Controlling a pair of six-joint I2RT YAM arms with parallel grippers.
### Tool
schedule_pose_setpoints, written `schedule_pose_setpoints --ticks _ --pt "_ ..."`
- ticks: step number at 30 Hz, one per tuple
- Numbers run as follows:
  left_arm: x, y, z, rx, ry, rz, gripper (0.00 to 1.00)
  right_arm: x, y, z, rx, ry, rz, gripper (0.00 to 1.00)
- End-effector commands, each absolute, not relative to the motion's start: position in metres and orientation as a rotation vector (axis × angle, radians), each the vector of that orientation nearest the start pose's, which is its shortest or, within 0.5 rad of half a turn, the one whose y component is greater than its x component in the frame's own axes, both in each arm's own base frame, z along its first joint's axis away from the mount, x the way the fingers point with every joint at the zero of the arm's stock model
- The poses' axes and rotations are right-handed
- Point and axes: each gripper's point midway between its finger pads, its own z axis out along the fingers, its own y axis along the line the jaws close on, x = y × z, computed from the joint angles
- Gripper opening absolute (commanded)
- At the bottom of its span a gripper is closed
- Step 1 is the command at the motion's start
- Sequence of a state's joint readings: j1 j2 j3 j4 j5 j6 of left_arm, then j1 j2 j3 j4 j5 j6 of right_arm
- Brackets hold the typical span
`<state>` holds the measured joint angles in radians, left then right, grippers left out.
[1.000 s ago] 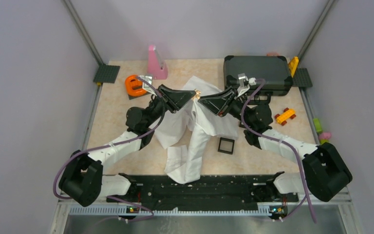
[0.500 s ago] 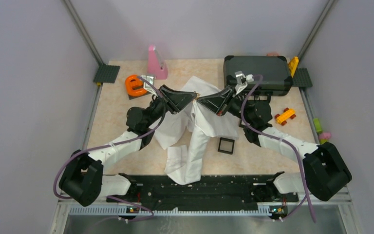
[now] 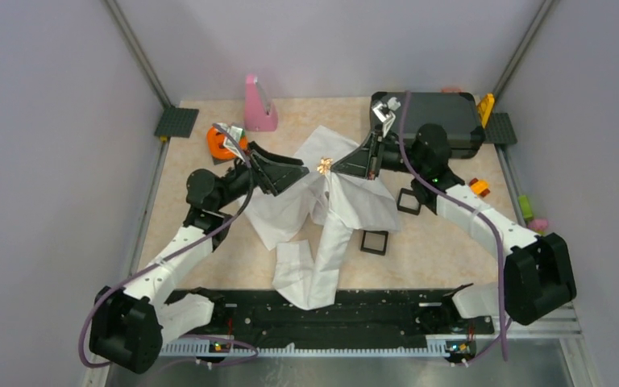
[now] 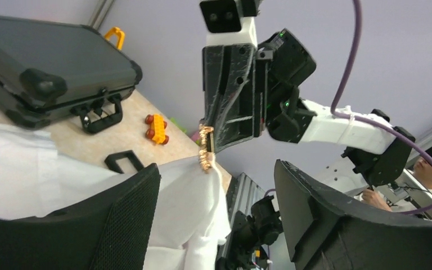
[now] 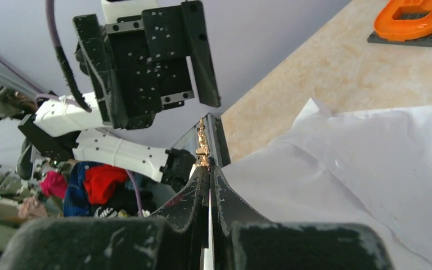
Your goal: Remove the brooch from the garment
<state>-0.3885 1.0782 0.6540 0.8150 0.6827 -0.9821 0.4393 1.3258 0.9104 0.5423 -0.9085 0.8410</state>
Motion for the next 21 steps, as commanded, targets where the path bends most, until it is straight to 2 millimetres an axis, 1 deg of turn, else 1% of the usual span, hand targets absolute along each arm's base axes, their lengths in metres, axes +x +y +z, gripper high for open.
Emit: schedule_pose_setpoints --ticks 1,2,3,5,8,11,13,16,17,19,21 --pt "0.252 -0.235 0.330 0.357 1.525 -1.499 0.78 0.250 0.300 0.318 -0.726 1.736 1.670 0.00" --pt "0.256 -0.233 0.325 0.349 1.554 -1.502 0.77 0.248 0.300 0.319 -0.750 1.746 1.681 0.00" --pt "0.257 -0.234 0.322 0.357 1.572 -1.514 0.75 0.247 0.301 0.321 -0.776 1.743 1.688 0.00" --pt "0.253 -0.238 0.319 0.394 1.587 -1.569 0.70 0.245 0.300 0.318 -0.807 1.755 1.690 0.00" --pt "0.248 -0.243 0.321 0.404 1.569 -1.672 0.62 0.247 0.301 0.311 -0.824 1.792 1.687 0.00" --pt "0.243 -0.245 0.325 0.436 1.532 -1.725 0.62 0.253 0.304 0.307 -0.806 1.820 1.685 0.00" --pt "0.241 -0.247 0.326 0.456 1.516 -1.723 0.62 0.256 0.308 0.305 -0.786 1.829 1.685 0.00" --pt "0.241 -0.251 0.324 0.469 1.531 -1.698 0.62 0.253 0.319 0.305 -0.802 1.840 1.694 0.00" --pt "0.241 -0.254 0.323 0.477 1.541 -1.691 0.61 0.252 0.322 0.306 -0.810 1.839 1.695 0.00" --pt "0.241 -0.258 0.320 0.495 1.559 -1.672 0.55 0.249 0.328 0.306 -0.821 1.842 1.695 0.00" --pt "0.242 -0.259 0.318 0.505 1.569 -1.656 0.54 0.248 0.331 0.306 -0.834 1.844 1.689 0.00"
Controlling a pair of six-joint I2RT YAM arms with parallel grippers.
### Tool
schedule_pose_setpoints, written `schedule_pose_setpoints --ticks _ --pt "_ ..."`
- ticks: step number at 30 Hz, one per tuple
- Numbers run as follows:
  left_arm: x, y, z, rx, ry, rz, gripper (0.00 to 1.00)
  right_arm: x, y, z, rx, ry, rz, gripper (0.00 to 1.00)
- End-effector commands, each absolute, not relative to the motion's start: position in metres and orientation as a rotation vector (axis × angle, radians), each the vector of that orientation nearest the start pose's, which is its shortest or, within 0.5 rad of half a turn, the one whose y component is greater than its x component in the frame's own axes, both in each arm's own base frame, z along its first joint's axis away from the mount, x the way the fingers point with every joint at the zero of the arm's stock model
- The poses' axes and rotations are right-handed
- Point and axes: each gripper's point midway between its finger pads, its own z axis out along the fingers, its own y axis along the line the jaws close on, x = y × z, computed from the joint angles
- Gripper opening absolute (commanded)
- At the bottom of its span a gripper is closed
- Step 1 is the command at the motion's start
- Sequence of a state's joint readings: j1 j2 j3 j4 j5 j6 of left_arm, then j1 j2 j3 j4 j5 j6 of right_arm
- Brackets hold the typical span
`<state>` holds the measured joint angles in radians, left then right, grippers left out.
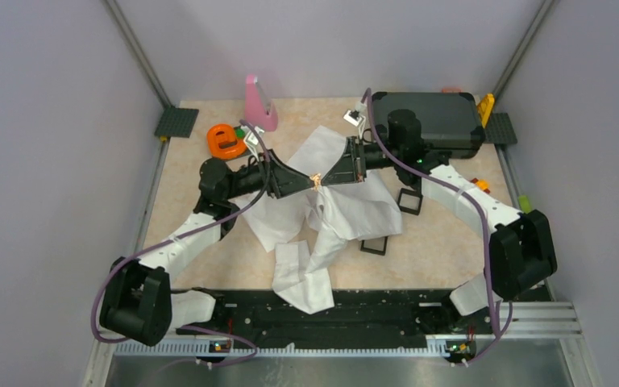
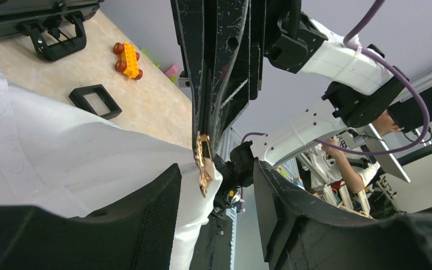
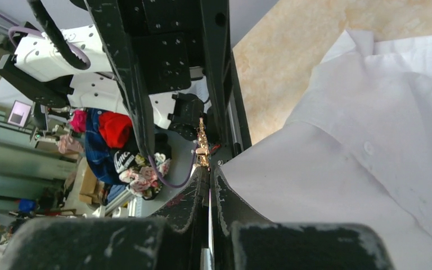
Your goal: Remove the brooch from the garment
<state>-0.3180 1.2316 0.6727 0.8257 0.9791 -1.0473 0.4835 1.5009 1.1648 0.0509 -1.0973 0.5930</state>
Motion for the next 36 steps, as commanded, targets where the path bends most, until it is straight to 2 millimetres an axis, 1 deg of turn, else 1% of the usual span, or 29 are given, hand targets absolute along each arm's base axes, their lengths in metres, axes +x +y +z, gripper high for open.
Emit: schedule_pose_setpoints --ticks 1,3,4,6,7,9,11,12,17,21,22,27,29,30,32,34,35,36 --pt "0.242 -0.258 0.317 0.513 1.566 -1.649 0.54 0.248 0.333 0.307 -0.839 1.844 1.687 0.00" --pt "0.241 -0.258 0.315 0.522 1.565 -1.633 0.50 0.248 0.335 0.306 -0.837 1.851 1.684 0.00" --pt "0.242 -0.258 0.314 0.520 1.569 -1.626 0.45 0.248 0.336 0.304 -0.834 1.855 1.682 0.00" --pt "0.242 -0.258 0.314 0.527 1.568 -1.621 0.29 0.248 0.338 0.302 -0.835 1.865 1.681 0.00" --pt "0.242 -0.258 0.314 0.527 1.570 -1.624 0.25 0.249 0.338 0.300 -0.837 1.869 1.679 0.00" --pt "0.243 -0.258 0.315 0.529 1.571 -1.626 0.20 0.249 0.338 0.300 -0.845 1.865 1.674 0.00" --pt "0.244 -0.259 0.314 0.526 1.580 -1.630 0.19 0.249 0.338 0.299 -0.847 1.871 1.671 0.00" --pt "0.245 -0.259 0.314 0.525 1.584 -1.631 0.22 0.249 0.338 0.297 -0.844 1.885 1.669 0.00" --pt "0.247 -0.259 0.314 0.530 1.593 -1.632 0.29 0.249 0.336 0.294 -0.856 1.903 1.648 0.00" --pt "0.248 -0.257 0.311 0.523 1.611 -1.633 0.29 0.248 0.335 0.291 -0.859 1.916 1.633 0.00" --pt "0.248 -0.257 0.311 0.523 1.614 -1.634 0.28 0.248 0.335 0.291 -0.861 1.916 1.631 0.00" --pt "0.247 -0.256 0.309 0.528 1.622 -1.634 0.16 0.248 0.334 0.290 -0.864 1.918 1.627 0.00" --pt "0.247 -0.256 0.309 0.532 1.623 -1.633 0.14 0.247 0.334 0.290 -0.863 1.920 1.627 0.00" --pt "0.247 -0.256 0.309 0.531 1.621 -1.630 0.10 0.248 0.334 0.290 -0.862 1.920 1.627 0.00" --pt "0.249 -0.257 0.308 0.526 1.625 -1.632 0.00 0.247 0.334 0.290 -0.862 1.921 1.627 0.00" --pt "0.250 -0.258 0.307 0.532 1.625 -1.637 0.00 0.246 0.334 0.290 -0.870 1.915 1.626 0.00" --pt "0.249 -0.258 0.308 0.537 1.619 -1.638 0.00 0.246 0.333 0.291 -0.873 1.910 1.626 0.12" --pt "0.249 -0.257 0.309 0.539 1.607 -1.631 0.00 0.245 0.333 0.290 -0.873 1.907 1.624 0.28"
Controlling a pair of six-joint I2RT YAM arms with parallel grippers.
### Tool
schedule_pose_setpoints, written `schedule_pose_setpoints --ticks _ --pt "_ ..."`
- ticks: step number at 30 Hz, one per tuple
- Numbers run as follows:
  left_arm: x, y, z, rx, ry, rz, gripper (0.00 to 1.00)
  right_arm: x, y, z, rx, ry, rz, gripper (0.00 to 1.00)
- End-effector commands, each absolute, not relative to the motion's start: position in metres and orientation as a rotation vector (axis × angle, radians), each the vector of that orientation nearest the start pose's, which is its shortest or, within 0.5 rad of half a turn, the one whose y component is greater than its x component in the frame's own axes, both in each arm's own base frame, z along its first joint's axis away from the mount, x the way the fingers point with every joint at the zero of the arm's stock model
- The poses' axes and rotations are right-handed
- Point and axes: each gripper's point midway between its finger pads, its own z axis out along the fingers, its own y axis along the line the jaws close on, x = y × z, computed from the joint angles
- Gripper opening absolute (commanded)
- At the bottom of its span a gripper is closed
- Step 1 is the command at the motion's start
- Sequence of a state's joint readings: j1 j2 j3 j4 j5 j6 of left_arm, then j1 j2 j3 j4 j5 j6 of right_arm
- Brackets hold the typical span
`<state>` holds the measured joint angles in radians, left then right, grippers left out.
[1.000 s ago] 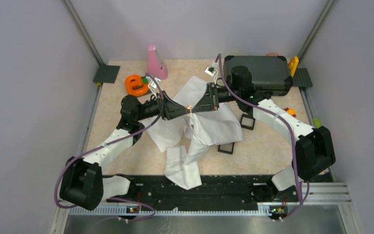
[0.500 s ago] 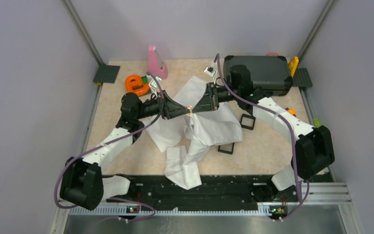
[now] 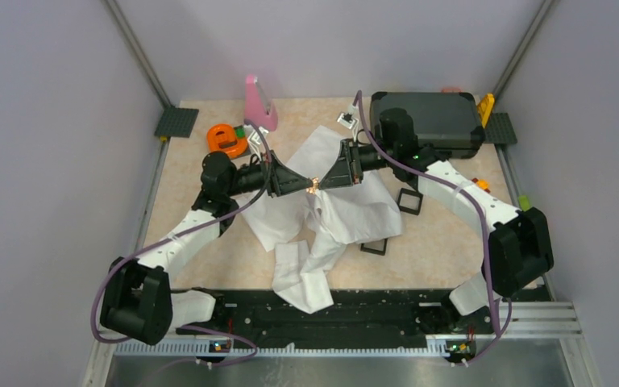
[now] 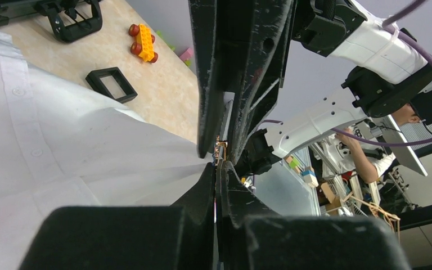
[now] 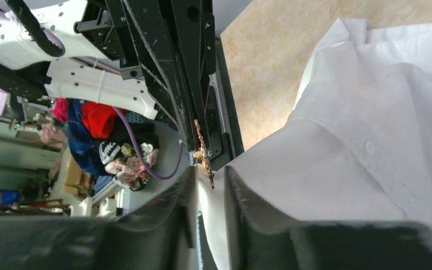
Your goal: Remove the brooch from the garment
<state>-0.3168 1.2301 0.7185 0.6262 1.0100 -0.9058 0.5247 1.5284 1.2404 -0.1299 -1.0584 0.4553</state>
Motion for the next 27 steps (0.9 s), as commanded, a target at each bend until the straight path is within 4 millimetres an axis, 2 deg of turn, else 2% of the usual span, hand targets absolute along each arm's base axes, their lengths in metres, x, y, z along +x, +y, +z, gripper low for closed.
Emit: schedule_pose_setpoints --ticks 1,3,7,10,14,18,21,27 --pt "0.250 -0.257 0.310 0.536 1.591 -1.618 0.00 0.245 0.332 0.291 -0.872 1.892 1.622 0.39" --pt "0.251 -0.254 0.314 0.523 1.545 -1.588 0.00 0.245 0.330 0.294 -0.841 1.851 1.612 0.53" --pt "0.251 -0.251 0.326 0.476 1.465 -1.582 0.00 0.248 0.323 0.299 -0.729 1.732 1.544 0.61" --pt "0.246 -0.249 0.332 0.465 1.393 -1.614 0.00 0.241 0.318 0.322 -0.655 1.554 1.587 0.61" --pt "0.239 -0.248 0.335 0.466 1.329 -1.665 0.00 0.228 0.313 0.339 -0.582 1.408 1.654 0.59" --pt "0.233 -0.246 0.339 0.464 1.274 -1.707 0.00 0.232 0.321 0.337 -0.534 1.434 1.649 0.56" --pt "0.232 -0.247 0.338 0.473 1.275 -1.717 0.00 0.233 0.327 0.340 -0.500 1.434 1.651 0.50" --pt "0.233 -0.247 0.336 0.477 1.286 -1.709 0.00 0.234 0.333 0.341 -0.495 1.438 1.637 0.45"
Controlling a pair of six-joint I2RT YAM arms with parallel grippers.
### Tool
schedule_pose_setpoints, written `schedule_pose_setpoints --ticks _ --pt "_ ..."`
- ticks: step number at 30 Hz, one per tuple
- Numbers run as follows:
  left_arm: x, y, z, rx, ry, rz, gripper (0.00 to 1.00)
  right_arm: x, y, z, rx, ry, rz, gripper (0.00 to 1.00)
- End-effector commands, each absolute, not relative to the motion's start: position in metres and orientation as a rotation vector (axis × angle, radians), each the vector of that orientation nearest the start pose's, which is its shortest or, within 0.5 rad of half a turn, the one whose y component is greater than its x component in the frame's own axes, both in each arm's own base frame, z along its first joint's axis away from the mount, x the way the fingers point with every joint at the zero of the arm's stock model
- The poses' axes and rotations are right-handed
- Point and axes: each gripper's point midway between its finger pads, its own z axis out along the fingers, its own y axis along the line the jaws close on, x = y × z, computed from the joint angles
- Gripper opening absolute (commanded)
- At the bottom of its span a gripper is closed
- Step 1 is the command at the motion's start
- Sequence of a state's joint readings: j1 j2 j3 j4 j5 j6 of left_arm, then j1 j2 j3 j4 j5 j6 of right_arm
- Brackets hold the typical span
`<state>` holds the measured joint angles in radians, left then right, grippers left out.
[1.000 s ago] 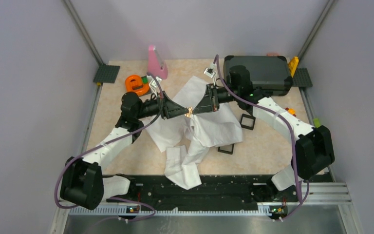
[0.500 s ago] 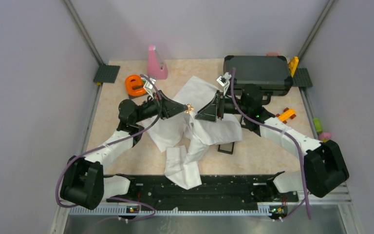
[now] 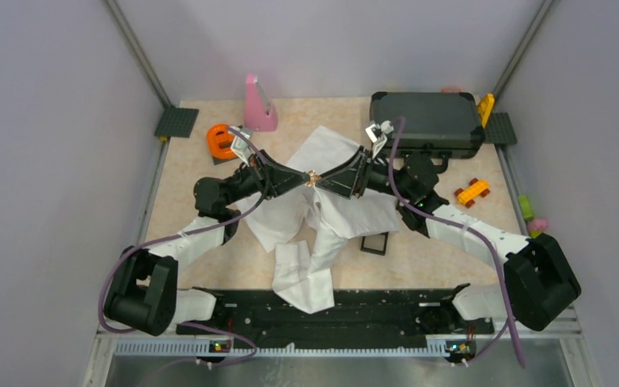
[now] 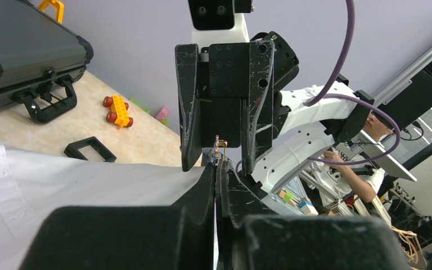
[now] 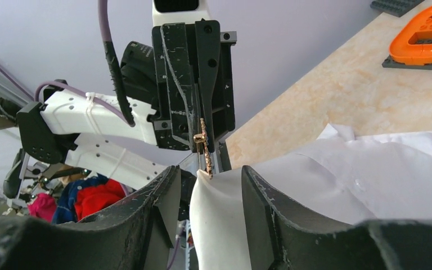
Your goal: Remove the brooch from the garment
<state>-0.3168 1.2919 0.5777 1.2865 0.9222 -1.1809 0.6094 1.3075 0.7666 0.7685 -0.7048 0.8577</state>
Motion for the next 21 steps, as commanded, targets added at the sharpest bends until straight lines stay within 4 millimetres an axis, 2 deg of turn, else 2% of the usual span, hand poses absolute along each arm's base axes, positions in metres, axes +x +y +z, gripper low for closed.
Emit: schedule_pose_setpoints --ticks 1,12,21 --pt "0.232 -0.247 0.336 0.479 1.287 -1.706 0.00 0.234 0.334 0.342 -0.498 1.436 1.640 0.44" --pt "0.232 -0.248 0.334 0.502 1.300 -1.683 0.00 0.234 0.344 0.342 -0.498 1.452 1.672 0.38" --pt "0.231 -0.248 0.334 0.517 1.299 -1.676 0.00 0.235 0.345 0.337 -0.493 1.473 1.675 0.20"
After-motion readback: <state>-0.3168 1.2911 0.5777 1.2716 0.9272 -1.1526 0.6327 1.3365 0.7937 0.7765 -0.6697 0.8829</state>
